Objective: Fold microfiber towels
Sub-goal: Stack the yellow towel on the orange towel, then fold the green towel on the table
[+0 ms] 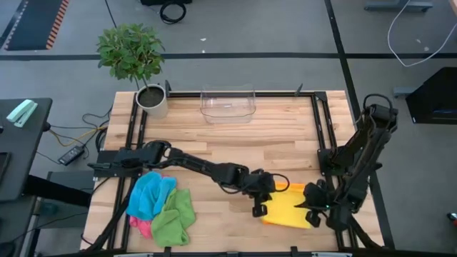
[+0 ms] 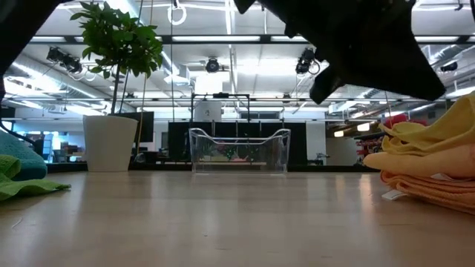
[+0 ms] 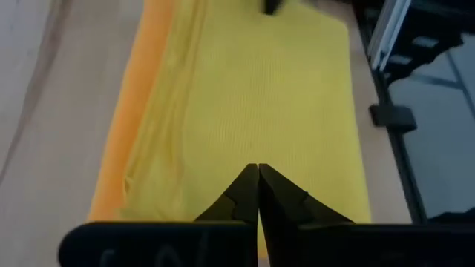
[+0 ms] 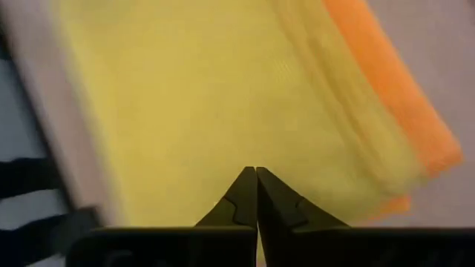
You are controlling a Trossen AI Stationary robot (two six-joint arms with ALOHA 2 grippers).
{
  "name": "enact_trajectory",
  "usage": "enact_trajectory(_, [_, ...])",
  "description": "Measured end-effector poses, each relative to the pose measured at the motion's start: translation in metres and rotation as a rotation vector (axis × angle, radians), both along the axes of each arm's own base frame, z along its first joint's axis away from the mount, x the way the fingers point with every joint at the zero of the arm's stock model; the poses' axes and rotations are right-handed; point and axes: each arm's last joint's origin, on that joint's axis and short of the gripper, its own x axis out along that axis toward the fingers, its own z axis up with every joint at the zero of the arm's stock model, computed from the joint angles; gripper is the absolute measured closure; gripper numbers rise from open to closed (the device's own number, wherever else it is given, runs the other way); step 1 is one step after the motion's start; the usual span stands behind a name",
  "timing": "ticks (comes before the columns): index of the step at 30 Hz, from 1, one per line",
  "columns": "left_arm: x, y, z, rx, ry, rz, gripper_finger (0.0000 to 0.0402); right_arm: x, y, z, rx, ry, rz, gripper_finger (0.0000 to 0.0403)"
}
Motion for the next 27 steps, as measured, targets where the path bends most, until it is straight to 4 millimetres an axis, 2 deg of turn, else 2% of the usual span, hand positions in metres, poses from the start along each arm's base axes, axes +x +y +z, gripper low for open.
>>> enact_trajectory(6, [0.004, 0.016, -0.014, 0.037, 0.046, 0.053, 0.0393, -0.008, -0.021, -0.032, -0.031, 0.047, -0.068, 0.04])
enact_trajectory(11, [0.005, 0.035, -0.022, 0.05, 0.105, 0.093, 0.0396, -0.008, -0.026, -0.034, -0.034, 0.053, -0.057, 0.0401])
enact_trajectory(12, [0.004, 0.037, -0.023, 0.055, 0.112, 0.092, 0.0396, -0.007, -0.026, -0.03, -0.023, 0.05, -0.044, 0.0401])
enact_trajectory(14, [0.002, 0.04, -0.011, 0.063, 0.097, 0.086, 0.0394, -0.006, -0.024, -0.019, 0.012, 0.04, -0.01, 0.0401])
enact_trajectory(19, [-0.024, 0.048, 0.055, 0.084, 0.089, 0.069, 0.0388, -0.008, -0.034, 0.021, 0.049, -0.004, 0.015, 0.0397])
enact_trajectory(22, [-0.053, 0.04, 0.067, 0.142, 0.257, 0.024, 0.0395, -0.006, -0.043, 0.047, 0.047, -0.093, 0.011, 0.0395])
enact_trajectory(27, [-0.109, 0.007, 0.094, 0.207, 0.488, -0.075, 0.0388, 0.001, -0.052, 0.077, -0.017, -0.309, -0.009, 0.0395])
